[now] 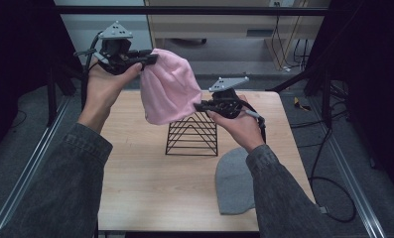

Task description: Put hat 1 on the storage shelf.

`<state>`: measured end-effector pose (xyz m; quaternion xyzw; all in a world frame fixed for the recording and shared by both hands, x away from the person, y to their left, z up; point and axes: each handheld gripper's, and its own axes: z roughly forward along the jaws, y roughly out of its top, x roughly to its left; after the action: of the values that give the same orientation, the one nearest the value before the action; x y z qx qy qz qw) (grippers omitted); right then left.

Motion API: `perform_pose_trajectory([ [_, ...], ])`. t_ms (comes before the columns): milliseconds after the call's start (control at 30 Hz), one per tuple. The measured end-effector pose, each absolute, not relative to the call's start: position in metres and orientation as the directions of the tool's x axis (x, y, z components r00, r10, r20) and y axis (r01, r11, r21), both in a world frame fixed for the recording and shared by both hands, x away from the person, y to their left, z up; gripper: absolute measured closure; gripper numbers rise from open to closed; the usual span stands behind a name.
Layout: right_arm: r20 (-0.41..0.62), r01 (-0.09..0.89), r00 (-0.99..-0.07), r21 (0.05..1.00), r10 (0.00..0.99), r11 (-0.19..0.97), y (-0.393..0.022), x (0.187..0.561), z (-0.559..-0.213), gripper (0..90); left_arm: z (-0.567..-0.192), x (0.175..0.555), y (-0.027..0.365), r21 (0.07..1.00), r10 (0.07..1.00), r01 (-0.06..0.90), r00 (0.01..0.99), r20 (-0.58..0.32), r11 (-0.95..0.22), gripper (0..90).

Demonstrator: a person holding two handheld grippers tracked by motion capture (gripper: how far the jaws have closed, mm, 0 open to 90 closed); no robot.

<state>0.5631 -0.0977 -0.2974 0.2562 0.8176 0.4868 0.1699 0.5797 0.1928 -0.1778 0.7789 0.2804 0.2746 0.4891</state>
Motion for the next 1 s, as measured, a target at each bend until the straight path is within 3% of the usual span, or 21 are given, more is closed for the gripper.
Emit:
perform_pose_trajectory([
  [1000, -0.025, 0.305, -0.753, 0.872, 0.657, 0.383, -0.119, 0.569, -0.356, 82.5, -0.214, 0.587, 0.164, 0.912, 0.671, 0.141, 0.722, 0.172, -0.386, 74.9],
])
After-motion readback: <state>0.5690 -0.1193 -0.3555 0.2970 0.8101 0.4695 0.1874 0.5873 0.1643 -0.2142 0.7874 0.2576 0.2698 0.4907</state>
